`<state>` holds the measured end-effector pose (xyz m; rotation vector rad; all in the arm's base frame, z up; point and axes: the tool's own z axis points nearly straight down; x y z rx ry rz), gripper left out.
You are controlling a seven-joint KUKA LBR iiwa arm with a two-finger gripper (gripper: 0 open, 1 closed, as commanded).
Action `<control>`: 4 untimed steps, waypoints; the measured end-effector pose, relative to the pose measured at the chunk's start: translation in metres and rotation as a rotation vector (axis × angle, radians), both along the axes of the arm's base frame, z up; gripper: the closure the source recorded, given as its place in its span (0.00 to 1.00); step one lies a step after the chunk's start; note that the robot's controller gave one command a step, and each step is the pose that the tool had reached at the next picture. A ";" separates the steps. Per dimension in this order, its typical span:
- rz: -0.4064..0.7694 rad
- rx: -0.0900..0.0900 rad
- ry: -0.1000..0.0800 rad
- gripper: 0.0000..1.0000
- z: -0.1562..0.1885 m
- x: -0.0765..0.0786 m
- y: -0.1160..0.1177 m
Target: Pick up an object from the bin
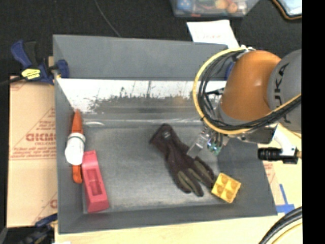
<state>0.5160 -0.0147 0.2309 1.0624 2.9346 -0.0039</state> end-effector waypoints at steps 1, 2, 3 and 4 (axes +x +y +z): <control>-0.093 0.002 0.001 0.00 -0.084 -0.024 -0.028; -0.125 0.002 0.009 1.00 -0.120 -0.034 -0.038; -0.124 0.002 0.009 1.00 -0.120 -0.034 -0.038; -0.143 0.003 0.010 1.00 -0.122 -0.029 -0.036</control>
Offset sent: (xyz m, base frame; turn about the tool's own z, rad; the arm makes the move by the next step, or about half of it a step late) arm 0.0000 0.0000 0.0000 0.0000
